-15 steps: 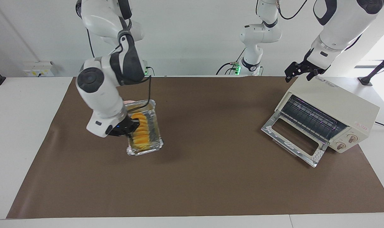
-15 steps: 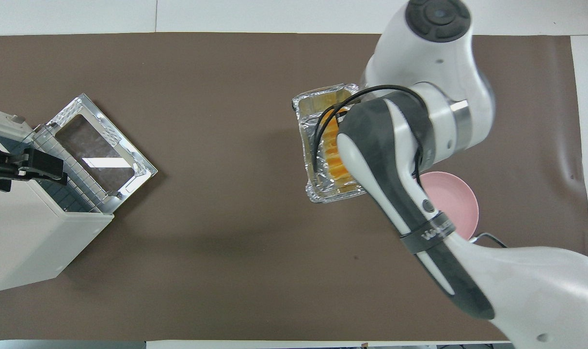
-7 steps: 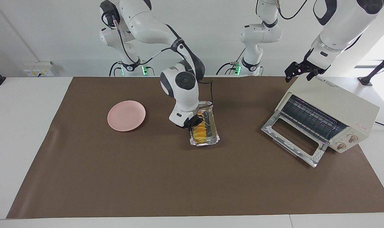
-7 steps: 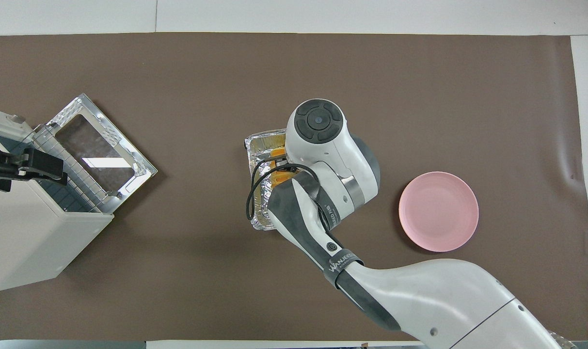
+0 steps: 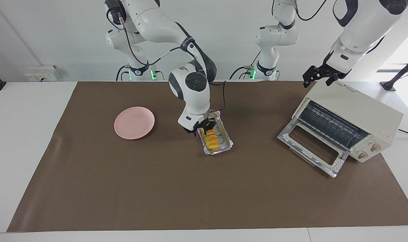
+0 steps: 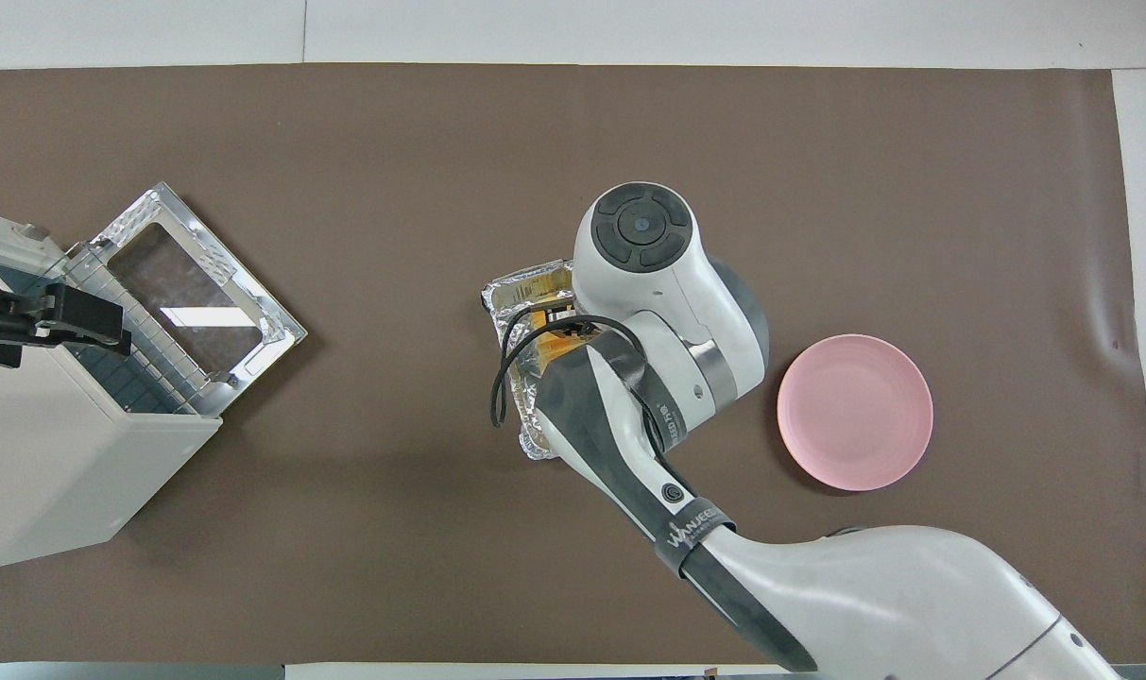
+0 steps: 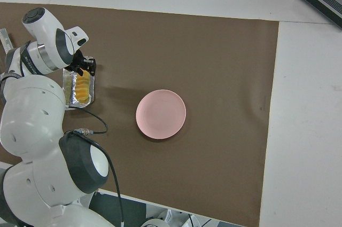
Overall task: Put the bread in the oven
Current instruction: 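Slide the foil tray toward the oven with the right gripper, then release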
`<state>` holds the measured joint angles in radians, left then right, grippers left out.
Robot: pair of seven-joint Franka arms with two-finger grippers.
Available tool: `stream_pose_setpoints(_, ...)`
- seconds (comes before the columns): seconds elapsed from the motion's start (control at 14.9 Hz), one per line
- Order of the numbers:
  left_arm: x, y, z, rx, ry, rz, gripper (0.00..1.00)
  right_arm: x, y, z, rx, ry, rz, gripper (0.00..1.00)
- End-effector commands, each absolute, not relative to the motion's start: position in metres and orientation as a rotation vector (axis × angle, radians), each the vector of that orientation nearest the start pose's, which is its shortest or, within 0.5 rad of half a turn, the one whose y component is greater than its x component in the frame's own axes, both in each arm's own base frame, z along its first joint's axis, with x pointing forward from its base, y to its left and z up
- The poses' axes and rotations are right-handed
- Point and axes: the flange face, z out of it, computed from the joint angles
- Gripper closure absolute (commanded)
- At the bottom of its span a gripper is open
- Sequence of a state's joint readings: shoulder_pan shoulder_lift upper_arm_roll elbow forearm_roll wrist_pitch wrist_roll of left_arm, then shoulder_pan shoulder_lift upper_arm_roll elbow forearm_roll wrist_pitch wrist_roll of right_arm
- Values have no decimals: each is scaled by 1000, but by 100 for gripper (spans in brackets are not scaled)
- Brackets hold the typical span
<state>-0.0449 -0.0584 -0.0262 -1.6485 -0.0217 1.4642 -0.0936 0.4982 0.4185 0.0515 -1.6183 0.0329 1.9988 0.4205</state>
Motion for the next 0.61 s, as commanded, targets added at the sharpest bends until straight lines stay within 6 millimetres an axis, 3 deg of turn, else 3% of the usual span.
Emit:
stream_pose_setpoints(0.0, 520, -37, 613, -3140, -34, 126, 0, 578, 304, 429, -3100, -73, 123, 0)
stream_pose_setpoints(0.13, 520, -37, 614, -3139, -29, 131, 0, 589, 264, 460, -3092, -122, 111, 0)
stream_pose_setpoints(0.27, 519, -54, 614, -3138, 2, 116, 0, 600, 216, 487, -3091, -185, 71, 0)
stream_pose_setpoints(0.4, 522, -93, 611, -3149, 42, 13, 0, 605, 169, 513, -3091, -190, 24, 0)
stream_pose_setpoints(0.54, 525, -147, 602, -3180, 10, -84, 0, 607, 123, 535, -3089, -206, -8, 0)
